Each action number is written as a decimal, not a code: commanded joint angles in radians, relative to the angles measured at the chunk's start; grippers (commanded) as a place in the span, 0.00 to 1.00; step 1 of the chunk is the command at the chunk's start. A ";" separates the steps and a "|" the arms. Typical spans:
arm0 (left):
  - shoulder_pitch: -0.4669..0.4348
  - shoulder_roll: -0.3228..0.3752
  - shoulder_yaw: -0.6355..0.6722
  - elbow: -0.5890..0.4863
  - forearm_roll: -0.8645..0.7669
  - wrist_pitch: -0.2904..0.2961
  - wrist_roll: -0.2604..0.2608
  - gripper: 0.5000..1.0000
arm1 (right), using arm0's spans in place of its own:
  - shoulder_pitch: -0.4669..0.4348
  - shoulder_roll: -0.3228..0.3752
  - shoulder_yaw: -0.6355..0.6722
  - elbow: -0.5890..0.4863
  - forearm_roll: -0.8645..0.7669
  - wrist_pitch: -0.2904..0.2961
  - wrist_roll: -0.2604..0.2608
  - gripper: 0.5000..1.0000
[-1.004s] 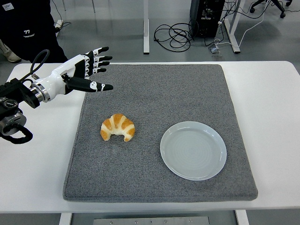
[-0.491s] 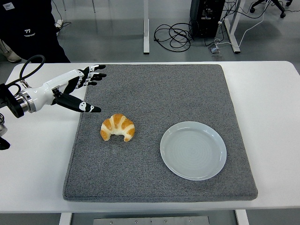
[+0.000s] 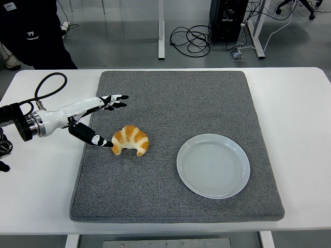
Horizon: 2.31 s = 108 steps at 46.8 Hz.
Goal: Place the bread on the plate
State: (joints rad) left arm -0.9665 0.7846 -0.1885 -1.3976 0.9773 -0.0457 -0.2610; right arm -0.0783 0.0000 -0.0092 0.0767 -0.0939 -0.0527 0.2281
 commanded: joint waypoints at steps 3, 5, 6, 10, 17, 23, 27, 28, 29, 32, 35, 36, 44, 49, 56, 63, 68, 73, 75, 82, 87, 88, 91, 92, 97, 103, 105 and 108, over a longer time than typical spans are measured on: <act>0.000 -0.013 -0.002 0.000 0.063 0.021 0.000 0.92 | 0.000 0.000 0.000 0.000 -0.001 0.001 0.000 1.00; 0.000 -0.021 -0.002 0.000 0.093 0.041 0.000 0.92 | 0.000 0.000 0.000 0.000 -0.001 0.001 0.000 1.00; 0.002 -0.025 -0.002 0.002 0.106 0.050 0.000 0.92 | 0.000 0.000 0.000 0.000 0.000 0.001 0.000 1.00; 0.009 -0.041 -0.002 0.003 0.139 0.084 0.000 0.92 | 0.000 0.000 0.000 0.000 0.000 0.001 0.000 1.00; 0.022 -0.073 0.001 0.011 0.141 0.129 -0.006 0.92 | 0.000 0.000 0.000 0.000 0.000 0.001 0.000 1.00; 0.051 -0.105 0.000 0.023 0.141 0.165 -0.027 0.92 | 0.000 0.000 0.000 0.000 0.000 0.001 0.000 1.00; 0.066 -0.123 0.001 0.040 0.141 0.182 -0.029 0.92 | 0.000 0.000 0.000 0.000 0.000 0.001 0.000 1.00; 0.071 -0.128 0.001 0.043 0.141 0.184 -0.029 0.92 | 0.000 0.000 0.000 0.000 0.000 0.001 0.000 1.00; 0.074 -0.131 0.001 0.048 0.141 0.187 -0.029 0.92 | 0.000 0.000 0.000 0.000 0.000 0.001 0.000 1.00; 0.084 -0.136 0.001 0.058 0.141 0.198 -0.029 0.92 | 0.000 0.000 0.000 0.000 0.000 0.001 0.000 1.00; 0.089 -0.137 0.001 0.071 0.141 0.207 -0.029 0.92 | 0.000 0.000 0.000 0.000 0.000 0.001 0.000 1.00; 0.092 -0.137 0.001 0.075 0.141 0.210 -0.029 0.92 | 0.000 0.000 0.000 0.000 0.000 0.001 0.000 1.00; 0.103 -0.139 0.001 0.098 0.143 0.227 -0.030 0.92 | 0.000 0.000 0.000 0.000 0.000 0.001 -0.001 1.00; 0.107 -0.142 0.001 0.112 0.143 0.230 -0.044 0.92 | 0.000 0.000 0.000 0.000 0.000 0.001 0.000 1.00; 0.111 -0.165 0.003 0.126 0.143 0.237 -0.049 0.92 | 0.000 0.000 0.000 0.000 0.000 0.001 0.000 1.00; 0.121 -0.188 0.003 0.157 0.143 0.237 -0.055 0.92 | 0.000 0.000 0.000 0.000 0.000 0.001 0.000 1.00; 0.121 -0.194 0.003 0.166 0.143 0.239 -0.058 0.92 | 0.000 0.000 0.000 0.000 0.000 0.001 0.000 1.00; 0.121 -0.209 0.003 0.186 0.143 0.242 -0.060 0.92 | 0.000 0.000 0.000 0.000 0.000 0.001 0.000 1.00; 0.121 -0.215 0.003 0.195 0.143 0.242 -0.066 0.92 | 0.000 0.000 0.000 0.000 0.000 0.001 0.000 1.00; 0.121 -0.240 0.003 0.227 0.143 0.242 -0.080 0.92 | 0.000 0.000 0.000 0.000 0.000 0.001 0.000 1.00; 0.121 -0.257 0.003 0.249 0.143 0.242 -0.080 0.92 | 0.000 0.000 0.000 0.000 0.000 0.001 0.000 1.00; 0.121 -0.261 0.004 0.253 0.143 0.242 -0.081 0.92 | 0.000 0.000 0.000 0.000 -0.001 0.001 0.000 1.00; 0.121 -0.274 0.004 0.269 0.143 0.242 -0.081 0.92 | 0.000 0.000 0.000 0.000 -0.001 0.001 0.000 1.00; 0.120 -0.278 0.004 0.273 0.143 0.242 -0.081 0.92 | 0.000 0.000 0.000 0.000 0.000 0.001 0.000 1.00; 0.120 -0.298 0.004 0.296 0.143 0.242 -0.081 0.91 | 0.000 0.000 0.000 0.000 0.000 0.001 0.000 1.00; 0.121 -0.317 0.006 0.315 0.143 0.242 -0.081 0.89 | 0.000 0.000 0.000 0.000 0.000 0.001 -0.001 1.00; 0.120 -0.318 0.006 0.316 0.143 0.242 -0.081 0.88 | 0.000 0.000 0.000 0.000 0.000 0.001 0.000 1.00; 0.121 -0.320 0.006 0.316 0.143 0.242 -0.081 0.87 | 0.000 0.000 0.000 0.000 -0.001 0.001 0.000 1.00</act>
State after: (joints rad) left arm -0.8465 0.4660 -0.1825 -1.0816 1.1199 0.1965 -0.3424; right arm -0.0782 0.0000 -0.0092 0.0767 -0.0938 -0.0524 0.2284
